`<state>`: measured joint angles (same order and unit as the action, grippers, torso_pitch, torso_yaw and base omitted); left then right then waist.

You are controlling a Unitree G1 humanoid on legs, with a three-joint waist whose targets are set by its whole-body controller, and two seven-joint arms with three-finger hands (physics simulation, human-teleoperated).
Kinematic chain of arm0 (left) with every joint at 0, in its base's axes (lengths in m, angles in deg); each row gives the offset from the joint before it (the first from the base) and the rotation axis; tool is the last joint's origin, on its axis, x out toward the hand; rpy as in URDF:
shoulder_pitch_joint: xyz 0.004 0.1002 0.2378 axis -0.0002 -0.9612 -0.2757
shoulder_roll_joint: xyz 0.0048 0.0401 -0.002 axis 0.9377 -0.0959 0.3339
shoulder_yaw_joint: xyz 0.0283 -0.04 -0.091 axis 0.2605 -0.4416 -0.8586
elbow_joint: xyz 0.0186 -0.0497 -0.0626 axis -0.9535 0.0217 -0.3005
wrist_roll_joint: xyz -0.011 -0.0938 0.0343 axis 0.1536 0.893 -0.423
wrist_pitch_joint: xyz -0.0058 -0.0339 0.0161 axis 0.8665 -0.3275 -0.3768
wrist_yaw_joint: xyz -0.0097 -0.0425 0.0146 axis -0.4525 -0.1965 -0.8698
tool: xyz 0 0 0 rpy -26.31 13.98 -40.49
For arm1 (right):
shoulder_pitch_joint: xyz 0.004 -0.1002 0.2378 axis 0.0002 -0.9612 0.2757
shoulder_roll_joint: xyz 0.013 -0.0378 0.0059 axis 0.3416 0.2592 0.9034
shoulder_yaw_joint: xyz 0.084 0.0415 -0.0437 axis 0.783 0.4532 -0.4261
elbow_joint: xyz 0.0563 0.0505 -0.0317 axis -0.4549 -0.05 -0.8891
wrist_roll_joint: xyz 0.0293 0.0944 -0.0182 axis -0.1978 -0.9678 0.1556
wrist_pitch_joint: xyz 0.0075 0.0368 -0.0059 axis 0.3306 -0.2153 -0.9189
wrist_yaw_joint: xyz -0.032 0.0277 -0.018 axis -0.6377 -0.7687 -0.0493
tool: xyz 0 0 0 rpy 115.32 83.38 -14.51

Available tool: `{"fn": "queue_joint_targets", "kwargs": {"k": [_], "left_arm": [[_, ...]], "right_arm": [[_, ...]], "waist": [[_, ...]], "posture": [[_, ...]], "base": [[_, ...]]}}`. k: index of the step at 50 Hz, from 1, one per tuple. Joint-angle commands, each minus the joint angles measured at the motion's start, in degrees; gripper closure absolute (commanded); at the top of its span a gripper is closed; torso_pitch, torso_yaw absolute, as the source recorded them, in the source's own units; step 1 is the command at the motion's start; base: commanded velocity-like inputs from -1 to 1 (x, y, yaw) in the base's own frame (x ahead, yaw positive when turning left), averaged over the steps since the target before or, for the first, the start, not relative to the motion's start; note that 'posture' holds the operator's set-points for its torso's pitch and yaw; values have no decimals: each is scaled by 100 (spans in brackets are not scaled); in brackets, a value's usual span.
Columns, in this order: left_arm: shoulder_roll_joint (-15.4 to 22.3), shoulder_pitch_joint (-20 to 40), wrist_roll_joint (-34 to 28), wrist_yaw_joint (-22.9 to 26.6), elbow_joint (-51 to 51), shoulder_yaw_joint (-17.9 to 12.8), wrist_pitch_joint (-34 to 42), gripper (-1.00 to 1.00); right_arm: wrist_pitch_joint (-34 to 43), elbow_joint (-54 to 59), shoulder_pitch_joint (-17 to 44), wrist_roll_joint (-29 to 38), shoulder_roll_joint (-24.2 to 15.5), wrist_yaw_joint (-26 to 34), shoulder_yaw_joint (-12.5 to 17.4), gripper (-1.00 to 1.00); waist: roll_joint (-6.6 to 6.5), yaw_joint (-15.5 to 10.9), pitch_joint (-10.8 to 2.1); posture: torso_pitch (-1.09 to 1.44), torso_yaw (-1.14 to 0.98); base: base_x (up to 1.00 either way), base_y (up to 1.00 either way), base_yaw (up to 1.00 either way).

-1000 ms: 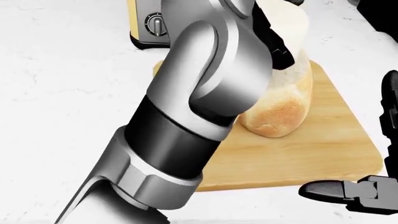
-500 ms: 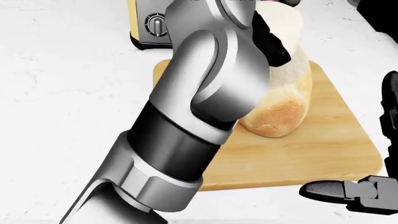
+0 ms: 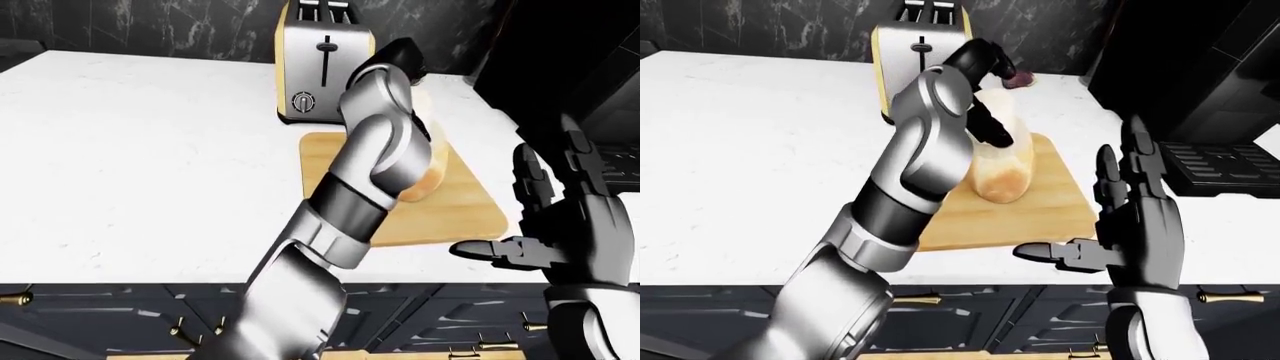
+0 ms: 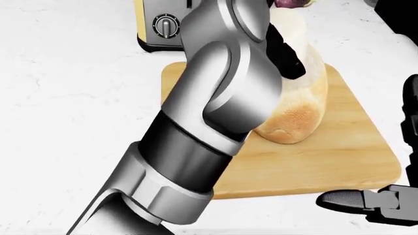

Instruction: Pick up the wedge of cheese and place it on the slice of bread to prepare a simple cheese on bread dish.

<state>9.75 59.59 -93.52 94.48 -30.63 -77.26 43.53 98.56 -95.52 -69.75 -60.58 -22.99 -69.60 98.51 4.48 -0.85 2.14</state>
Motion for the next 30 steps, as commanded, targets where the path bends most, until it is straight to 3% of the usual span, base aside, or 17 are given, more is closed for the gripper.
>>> {"fn": "queue_joint_targets", "kwargs": {"k": [1,7,8,9,10,17,30], "left_arm": [[10,210,-111,-20,262,32,-81,-47],[27,206,-149,52,364,11,-46,-63],[26,201,-154,69,384,8,-31,-71],[37,205,-168,77,403,9,-29,-98],[34,181,-194,134,472,30,9,-100],[117,6,-569,607,1101,90,227,-100],[243,-95,-2154,2440,2919,116,905,-100]], "right_arm": [[-178,-178,63,-6,-42,-6,42,-100],[-230,-153,22,-3,-29,16,53,-100],[-249,-142,10,3,-23,25,45,-100],[-224,-155,21,-6,-26,17,62,-100],[-178,-206,27,-28,-31,12,76,-100],[-183,-219,13,8,-16,2,35,-100],[-47,-287,95,95,-34,-42,-68,-100]], "waist": [[34,-1,-131],[33,-2,-126],[32,-1,-124],[31,1,-124],[30,1,-125],[16,5,-116],[-1,0,-68]], "posture": [[0,0],[0,0],[0,0],[0,0],[0,0],[0,0],[0,0]], "base": [[0,0,0],[0,0,0],[0,0,0],[0,0,0],[0,0,0],[0,0,0],[0,0,0]]}}
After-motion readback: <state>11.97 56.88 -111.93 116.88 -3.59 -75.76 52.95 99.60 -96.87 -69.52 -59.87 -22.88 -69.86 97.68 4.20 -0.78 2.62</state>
